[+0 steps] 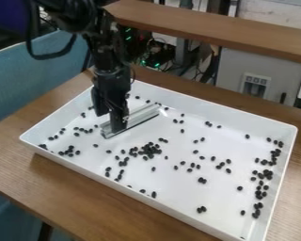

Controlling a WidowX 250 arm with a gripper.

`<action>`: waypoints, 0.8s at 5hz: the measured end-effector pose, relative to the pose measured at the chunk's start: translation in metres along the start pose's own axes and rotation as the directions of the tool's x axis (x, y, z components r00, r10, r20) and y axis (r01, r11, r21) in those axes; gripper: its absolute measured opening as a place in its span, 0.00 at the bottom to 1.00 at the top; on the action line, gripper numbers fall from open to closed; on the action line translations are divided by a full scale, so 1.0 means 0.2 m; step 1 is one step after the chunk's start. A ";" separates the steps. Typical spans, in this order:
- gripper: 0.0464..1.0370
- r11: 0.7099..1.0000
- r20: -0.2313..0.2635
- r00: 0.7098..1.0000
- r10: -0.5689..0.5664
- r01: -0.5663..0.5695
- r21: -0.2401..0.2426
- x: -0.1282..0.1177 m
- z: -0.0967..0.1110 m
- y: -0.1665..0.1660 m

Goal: Sweep into pile

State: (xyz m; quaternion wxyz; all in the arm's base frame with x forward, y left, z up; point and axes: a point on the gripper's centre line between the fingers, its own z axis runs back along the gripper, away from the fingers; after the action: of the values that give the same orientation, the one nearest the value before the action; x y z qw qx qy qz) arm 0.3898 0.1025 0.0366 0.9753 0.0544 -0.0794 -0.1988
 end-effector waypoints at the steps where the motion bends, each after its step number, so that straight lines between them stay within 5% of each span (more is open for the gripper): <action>1: 0.93 1.000 -0.027 1.000 0.008 -0.009 -0.017 0.03 -0.06 0.03; 3: 0.37 0.999 -0.033 0.999 0.026 -0.027 -0.041 0.08 -0.09 0.04; 4: 0.34 0.998 -0.040 0.998 0.048 -0.050 -0.048 0.09 -0.07 0.04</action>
State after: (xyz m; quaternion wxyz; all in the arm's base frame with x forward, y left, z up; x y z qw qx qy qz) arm 0.4115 0.1038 0.0267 0.9822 0.0324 -0.0569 -0.1758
